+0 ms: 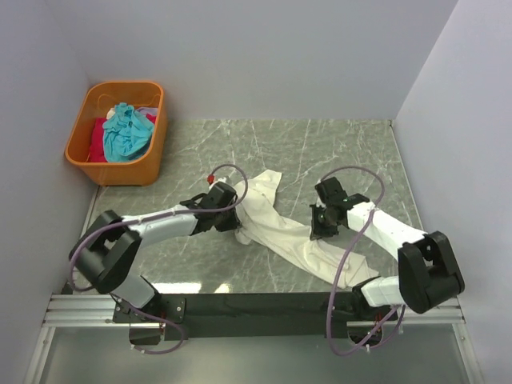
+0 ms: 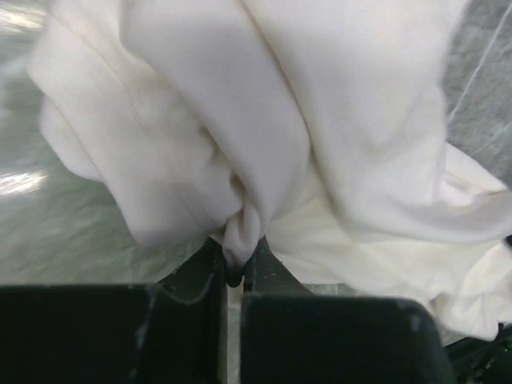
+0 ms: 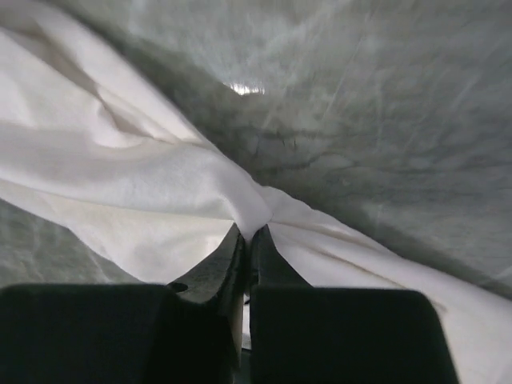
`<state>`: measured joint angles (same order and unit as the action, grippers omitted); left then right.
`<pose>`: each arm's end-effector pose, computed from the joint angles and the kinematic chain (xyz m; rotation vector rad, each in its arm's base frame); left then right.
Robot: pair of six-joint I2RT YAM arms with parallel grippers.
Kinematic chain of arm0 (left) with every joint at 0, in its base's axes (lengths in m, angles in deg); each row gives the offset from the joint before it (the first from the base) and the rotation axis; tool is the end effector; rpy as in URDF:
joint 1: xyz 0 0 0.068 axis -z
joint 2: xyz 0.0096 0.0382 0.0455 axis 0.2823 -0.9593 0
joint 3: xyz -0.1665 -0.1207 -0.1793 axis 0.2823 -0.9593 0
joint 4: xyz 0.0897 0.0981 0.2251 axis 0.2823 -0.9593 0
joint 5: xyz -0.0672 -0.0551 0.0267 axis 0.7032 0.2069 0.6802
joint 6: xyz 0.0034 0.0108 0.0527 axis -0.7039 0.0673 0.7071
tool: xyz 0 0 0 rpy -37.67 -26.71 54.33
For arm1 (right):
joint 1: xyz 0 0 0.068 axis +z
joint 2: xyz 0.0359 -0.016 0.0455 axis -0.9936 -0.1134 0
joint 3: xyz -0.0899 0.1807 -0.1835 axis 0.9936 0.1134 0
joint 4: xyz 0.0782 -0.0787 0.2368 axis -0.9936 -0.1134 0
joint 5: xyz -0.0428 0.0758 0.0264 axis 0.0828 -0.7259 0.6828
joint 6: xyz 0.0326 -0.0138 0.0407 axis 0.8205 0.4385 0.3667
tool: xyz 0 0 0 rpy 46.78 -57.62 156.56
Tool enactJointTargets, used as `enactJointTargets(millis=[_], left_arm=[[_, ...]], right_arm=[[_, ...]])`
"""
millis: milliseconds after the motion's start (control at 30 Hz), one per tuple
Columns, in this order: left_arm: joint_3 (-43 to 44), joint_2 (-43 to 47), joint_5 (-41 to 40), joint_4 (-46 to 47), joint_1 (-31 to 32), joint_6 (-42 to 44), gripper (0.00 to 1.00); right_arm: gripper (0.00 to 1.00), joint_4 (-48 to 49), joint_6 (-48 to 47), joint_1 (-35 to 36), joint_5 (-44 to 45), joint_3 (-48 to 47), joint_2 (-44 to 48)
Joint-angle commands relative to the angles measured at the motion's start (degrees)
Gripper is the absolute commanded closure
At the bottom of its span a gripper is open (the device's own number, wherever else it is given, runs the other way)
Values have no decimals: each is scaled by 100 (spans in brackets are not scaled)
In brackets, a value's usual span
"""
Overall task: Fold and stack the t-shirts
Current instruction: Move the tshirt to the center of the board, then flatten the tshirt out
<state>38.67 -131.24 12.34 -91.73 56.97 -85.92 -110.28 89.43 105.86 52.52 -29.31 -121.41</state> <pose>0.2299 -0.1943 0.1680 -0.2618 2.5598 -0.6007 0.2150 0.0933 0.1731 -0.0463 2.8327 0.3632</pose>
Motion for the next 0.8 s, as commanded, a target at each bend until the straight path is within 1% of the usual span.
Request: enactJointTargets(millis=[0, 33, 67, 100, 167, 200, 267, 333, 433, 500, 667, 767], left_arm=[[372, 977, -893, -988, -119, 402, 99], [451, 1146, -1243, -1190, -164, 507, 99], [486, 1321, -1412, -1366, -199, 560, 99], [521, 1680, -1596, -1716, -269, 604, 99], [644, 2016, -2088, -2043, -314, 709, 99], [688, 2348, -2247, -2366, -331, 736, 99], [776, 2666, -2615, -2606, -349, 780, 99], [820, 3080, -2722, -2773, -349, 833, 99], [847, 3511, -2898, -2870, -340, 947, 99], [969, 3704, -3030, -2975, -349, 1035, 99], [1803, 3950, -3075, -3766, -349, 974, 99], [1893, 4188, -2864, -3829, -340, 1044, 98]], right_arm=[[100, -380, -5, -22, 1005, -858, 607], [100, -564, 4, -74, 1373, -1234, 765], [100, -644, 4, -110, 1516, -1412, 836], [100, -697, 4, -145, 1640, -1588, 915], [100, -785, -5, -250, 1974, -2098, 1108], [100, -786, -5, -277, 2097, -2256, 1170], [100, -619, -92, -356, 2273, -2608, 1345], [100, -418, -137, -391, 2317, -2880, 1425], [100, -145, -286, -383, 2248, -3065, 1584], [100, -109, -400, -391, 2020, -3267, 1628], [100, -644, -549, -383, 1571, -3681, 1864], [99, -1083, -655, -391, 1360, -3892, 1857]])
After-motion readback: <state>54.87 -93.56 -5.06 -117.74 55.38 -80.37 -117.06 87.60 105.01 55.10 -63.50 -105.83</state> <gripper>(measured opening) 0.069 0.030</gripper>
